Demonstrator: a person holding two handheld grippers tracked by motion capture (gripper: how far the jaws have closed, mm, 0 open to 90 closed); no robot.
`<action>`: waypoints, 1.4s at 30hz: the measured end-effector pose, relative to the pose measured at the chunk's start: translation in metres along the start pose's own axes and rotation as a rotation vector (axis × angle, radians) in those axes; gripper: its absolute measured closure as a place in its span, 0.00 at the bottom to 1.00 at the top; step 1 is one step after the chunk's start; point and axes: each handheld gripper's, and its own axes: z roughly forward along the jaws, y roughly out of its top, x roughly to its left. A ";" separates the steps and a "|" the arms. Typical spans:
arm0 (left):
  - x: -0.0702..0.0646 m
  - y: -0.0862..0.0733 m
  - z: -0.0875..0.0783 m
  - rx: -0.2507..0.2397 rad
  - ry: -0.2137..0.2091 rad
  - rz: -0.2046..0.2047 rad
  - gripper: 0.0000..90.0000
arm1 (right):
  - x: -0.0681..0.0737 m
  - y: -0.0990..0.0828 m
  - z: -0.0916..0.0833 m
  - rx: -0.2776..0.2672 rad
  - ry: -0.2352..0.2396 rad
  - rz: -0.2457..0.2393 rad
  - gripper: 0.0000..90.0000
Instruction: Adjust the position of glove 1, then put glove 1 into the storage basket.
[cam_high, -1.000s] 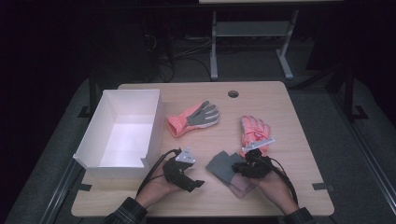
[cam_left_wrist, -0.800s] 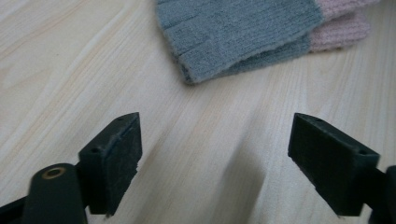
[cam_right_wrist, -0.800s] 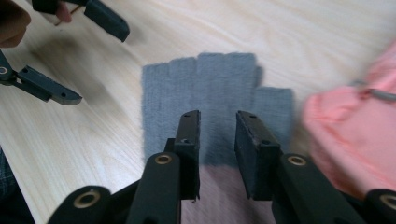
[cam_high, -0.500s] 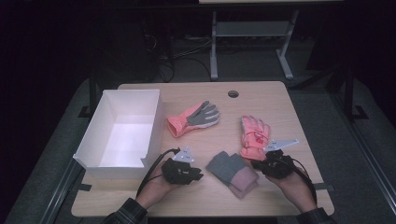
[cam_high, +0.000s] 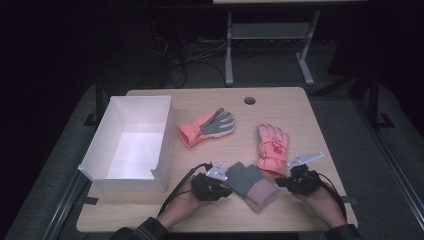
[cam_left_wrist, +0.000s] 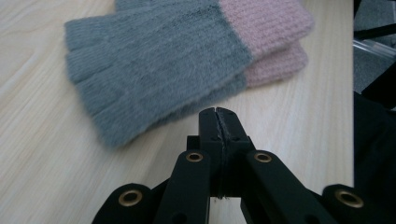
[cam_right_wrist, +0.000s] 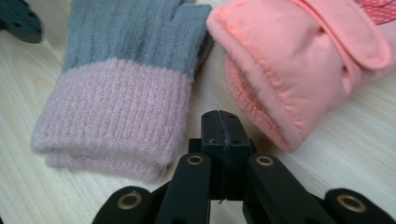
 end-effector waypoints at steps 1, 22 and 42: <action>-0.001 0.001 0.005 0.006 0.003 -0.002 0.99 | 0.001 0.000 0.002 0.012 0.007 -0.004 1.00; 0.009 0.003 0.013 0.034 0.038 -0.027 1.00 | 0.022 0.003 0.010 0.057 0.095 -0.089 1.00; 0.030 -0.004 -0.001 0.043 0.079 -0.092 1.00 | 0.057 0.010 0.024 0.050 0.205 -0.171 1.00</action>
